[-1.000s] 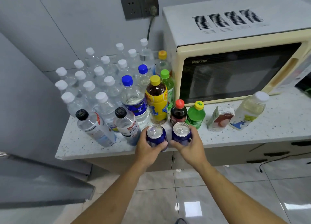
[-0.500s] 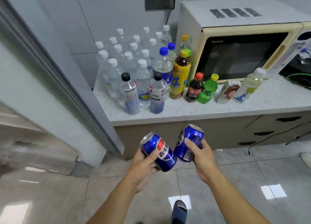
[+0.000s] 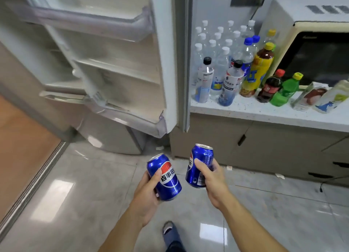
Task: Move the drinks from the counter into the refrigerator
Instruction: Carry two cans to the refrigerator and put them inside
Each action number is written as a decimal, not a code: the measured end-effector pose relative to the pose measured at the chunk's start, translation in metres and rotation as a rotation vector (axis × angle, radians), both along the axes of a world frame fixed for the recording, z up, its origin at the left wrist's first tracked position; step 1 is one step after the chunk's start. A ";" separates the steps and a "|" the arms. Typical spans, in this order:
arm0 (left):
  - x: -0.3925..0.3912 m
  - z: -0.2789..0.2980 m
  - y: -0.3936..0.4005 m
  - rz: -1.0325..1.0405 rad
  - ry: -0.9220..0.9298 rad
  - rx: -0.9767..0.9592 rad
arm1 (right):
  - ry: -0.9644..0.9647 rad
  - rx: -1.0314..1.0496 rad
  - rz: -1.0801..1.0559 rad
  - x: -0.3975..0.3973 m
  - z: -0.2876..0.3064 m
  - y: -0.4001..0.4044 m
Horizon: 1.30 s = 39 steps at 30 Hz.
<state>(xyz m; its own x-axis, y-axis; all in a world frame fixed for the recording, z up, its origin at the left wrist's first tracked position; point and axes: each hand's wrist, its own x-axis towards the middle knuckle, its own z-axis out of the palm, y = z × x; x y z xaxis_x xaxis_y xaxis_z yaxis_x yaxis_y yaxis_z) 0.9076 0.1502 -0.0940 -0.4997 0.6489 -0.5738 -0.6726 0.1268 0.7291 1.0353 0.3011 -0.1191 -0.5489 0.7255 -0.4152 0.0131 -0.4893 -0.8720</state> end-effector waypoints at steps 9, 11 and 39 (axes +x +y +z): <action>-0.047 0.020 -0.129 0.327 -0.162 0.052 | -0.018 0.024 0.263 -0.097 0.022 -0.112; -0.074 0.021 -0.156 0.422 -0.170 0.071 | -0.017 0.039 0.303 -0.129 0.028 -0.135; -0.549 0.044 -0.250 0.222 0.296 0.092 | -0.036 0.157 0.220 -0.588 0.033 -0.228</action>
